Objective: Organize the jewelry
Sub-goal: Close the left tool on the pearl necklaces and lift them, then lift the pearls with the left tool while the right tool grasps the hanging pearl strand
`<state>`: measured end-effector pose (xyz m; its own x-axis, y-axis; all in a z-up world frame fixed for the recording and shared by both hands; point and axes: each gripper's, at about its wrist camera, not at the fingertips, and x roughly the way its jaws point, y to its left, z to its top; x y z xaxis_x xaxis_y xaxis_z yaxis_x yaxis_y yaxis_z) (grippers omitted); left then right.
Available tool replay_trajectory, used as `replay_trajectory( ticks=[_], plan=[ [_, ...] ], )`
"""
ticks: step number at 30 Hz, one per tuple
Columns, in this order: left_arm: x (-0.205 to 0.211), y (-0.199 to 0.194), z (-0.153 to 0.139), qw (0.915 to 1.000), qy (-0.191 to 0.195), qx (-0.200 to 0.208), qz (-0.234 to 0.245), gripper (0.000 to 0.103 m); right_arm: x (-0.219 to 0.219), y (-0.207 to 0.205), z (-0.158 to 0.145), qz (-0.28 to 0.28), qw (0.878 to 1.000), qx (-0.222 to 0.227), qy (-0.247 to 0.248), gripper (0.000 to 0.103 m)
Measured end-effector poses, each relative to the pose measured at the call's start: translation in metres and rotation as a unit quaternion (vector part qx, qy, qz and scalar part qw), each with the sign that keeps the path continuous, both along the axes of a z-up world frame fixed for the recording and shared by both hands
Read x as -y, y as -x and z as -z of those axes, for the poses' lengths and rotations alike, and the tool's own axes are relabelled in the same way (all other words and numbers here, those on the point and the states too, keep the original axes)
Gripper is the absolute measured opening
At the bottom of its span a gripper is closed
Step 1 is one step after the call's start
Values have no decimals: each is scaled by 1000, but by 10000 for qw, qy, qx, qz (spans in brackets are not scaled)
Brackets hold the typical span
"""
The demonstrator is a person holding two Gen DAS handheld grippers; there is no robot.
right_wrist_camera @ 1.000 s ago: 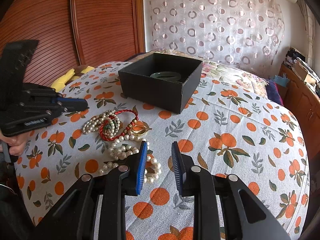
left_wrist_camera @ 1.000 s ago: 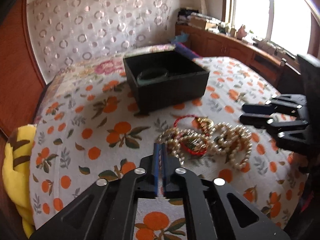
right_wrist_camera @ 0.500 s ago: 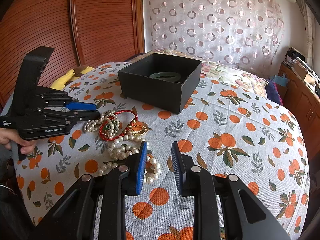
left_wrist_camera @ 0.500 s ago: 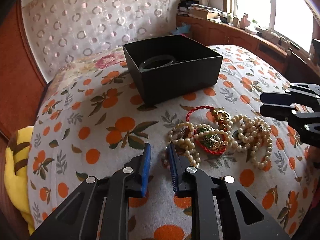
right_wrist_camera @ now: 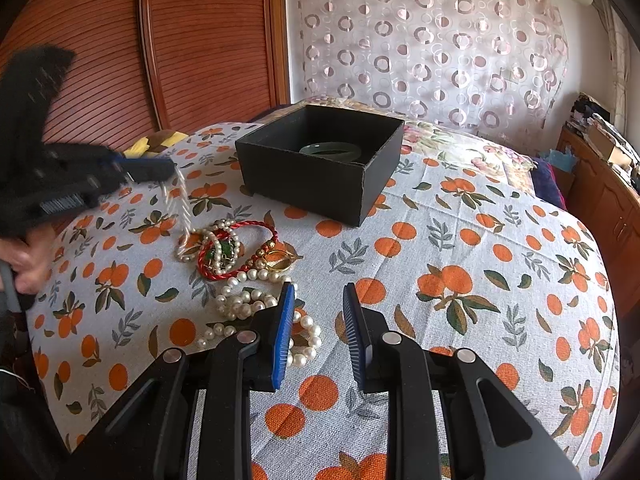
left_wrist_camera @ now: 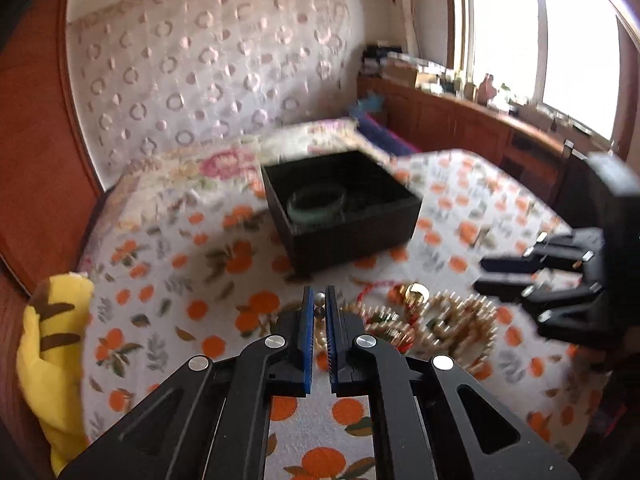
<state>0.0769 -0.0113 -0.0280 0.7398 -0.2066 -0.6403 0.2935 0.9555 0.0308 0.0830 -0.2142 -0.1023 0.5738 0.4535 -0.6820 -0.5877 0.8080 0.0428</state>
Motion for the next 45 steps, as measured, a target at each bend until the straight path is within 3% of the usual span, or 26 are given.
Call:
replay_trajectory(
  ticks=[10, 16, 26, 33, 42, 44, 45],
  plan=[
    [1, 26, -46, 9977, 271, 616, 45, 5, -6, 2, 8, -130, 9994, -180, 262, 27],
    [1, 34, -59, 9964, 308, 788, 79, 5, -13, 0, 1, -217, 9992, -325, -25, 27],
    [0, 35, -61, 9961, 318, 817, 76, 5, -34, -33, 11, -144, 9971, -694, 262, 27],
    [0, 35, -61, 9962, 334, 804, 76, 5, -32, -45, 9, -81, 9944, -647, 830, 23],
    [1, 31, -49, 9970, 377, 675, 86, 5, -25, -52, 15, -265, 9931, -725, 882, 22],
    [2, 31, -50, 9969, 387, 683, 85, 5, -27, -50, 15, -357, 9933, -702, 843, 9],
    [1, 31, -50, 9968, 373, 705, 78, 5, -29, -49, 14, -362, 9934, -668, 861, 9]
  ],
)
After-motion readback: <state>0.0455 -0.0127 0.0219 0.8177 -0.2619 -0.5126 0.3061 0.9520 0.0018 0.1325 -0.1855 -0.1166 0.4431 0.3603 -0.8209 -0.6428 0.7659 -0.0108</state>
